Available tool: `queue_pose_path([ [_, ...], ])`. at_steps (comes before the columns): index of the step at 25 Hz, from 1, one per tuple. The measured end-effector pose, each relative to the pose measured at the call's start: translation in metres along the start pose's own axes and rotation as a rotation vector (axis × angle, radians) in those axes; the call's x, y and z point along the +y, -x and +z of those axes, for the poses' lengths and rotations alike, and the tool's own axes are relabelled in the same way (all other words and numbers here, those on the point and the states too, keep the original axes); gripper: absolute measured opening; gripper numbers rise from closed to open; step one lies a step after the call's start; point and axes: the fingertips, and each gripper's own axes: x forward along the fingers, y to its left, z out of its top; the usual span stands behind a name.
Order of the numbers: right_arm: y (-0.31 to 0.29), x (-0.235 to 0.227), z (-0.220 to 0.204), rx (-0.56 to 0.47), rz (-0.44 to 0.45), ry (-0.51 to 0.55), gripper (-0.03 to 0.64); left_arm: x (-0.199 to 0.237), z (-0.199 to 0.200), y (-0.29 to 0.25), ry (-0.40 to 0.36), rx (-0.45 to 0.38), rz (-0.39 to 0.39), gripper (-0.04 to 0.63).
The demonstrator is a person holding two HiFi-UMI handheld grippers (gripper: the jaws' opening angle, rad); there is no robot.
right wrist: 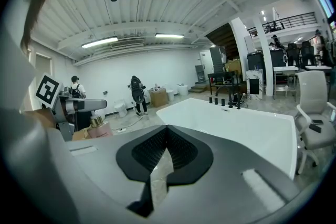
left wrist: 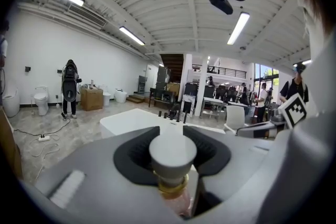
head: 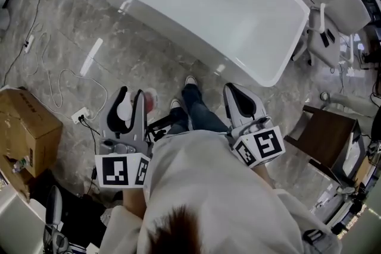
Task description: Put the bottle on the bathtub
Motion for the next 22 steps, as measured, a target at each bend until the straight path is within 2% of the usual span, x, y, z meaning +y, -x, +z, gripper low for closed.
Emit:
queue_pose_path([
  [7,-0.038,-0.037,0.020,-0.002,0.047,0.007,-0.002,0.012,0.015,-0.043,0.028,-0.018,0.081,0.186],
  [13,-0.060,-0.066,0.034,-0.015,0.085,0.021,-0.002,0.012,0.035,-0.070,0.035,-0.066,0.136,0.186],
  [22,-0.067,-0.074,0.035,-0.003,0.128,0.013,-0.002,0.007,0.049,-0.085,0.044,-0.089,0.153,0.186],
])
